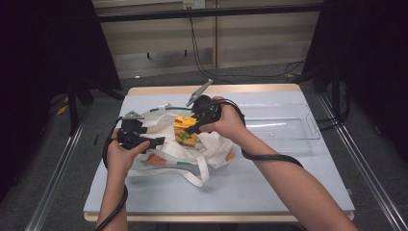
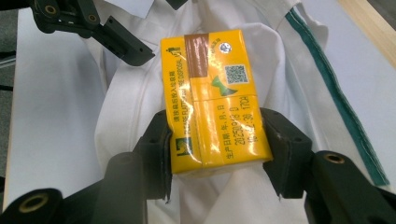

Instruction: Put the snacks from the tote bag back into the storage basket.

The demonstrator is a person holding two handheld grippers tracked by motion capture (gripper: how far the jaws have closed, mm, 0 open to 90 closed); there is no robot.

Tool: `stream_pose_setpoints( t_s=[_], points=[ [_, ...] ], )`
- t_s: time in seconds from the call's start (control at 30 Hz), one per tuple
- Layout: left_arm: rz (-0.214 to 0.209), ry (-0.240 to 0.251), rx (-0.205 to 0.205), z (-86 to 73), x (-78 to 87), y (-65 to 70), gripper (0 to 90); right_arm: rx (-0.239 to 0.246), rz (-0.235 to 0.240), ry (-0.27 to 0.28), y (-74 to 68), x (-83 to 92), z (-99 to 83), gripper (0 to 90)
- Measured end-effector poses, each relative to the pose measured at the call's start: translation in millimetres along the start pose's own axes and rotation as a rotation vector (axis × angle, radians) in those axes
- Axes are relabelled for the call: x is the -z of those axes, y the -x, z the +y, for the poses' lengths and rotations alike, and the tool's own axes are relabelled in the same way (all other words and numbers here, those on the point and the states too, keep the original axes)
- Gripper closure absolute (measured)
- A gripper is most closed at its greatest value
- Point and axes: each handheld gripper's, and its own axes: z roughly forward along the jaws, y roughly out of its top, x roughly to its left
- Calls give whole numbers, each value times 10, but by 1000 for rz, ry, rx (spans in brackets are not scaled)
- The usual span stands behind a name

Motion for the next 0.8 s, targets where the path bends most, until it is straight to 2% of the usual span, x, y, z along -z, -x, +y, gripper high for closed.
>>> stream_pose_setpoints(
  t_s=[0.2, 0.27, 0.3, 0.53, 0.8],
  points=[
    [-7, -3, -4, 12, -11, 29, 105, 2, 12, -7, 7, 98, 2, 491],
    [-12, -17, -18, 18, -8, 28, 102, 3, 14, -14, 2, 137, 9, 491],
    [-9, -5, -9, 17, -20, 40, 101, 8, 8, -9, 2, 162, 13, 491],
    [-15, -14, -20, 24, -43, 52, 100, 5, 9, -18, 18, 282, 13, 490],
    [-14, -1, -19, 29, -56, 84, 99, -5, 13, -18, 41, 404, 5, 491]
  ],
)
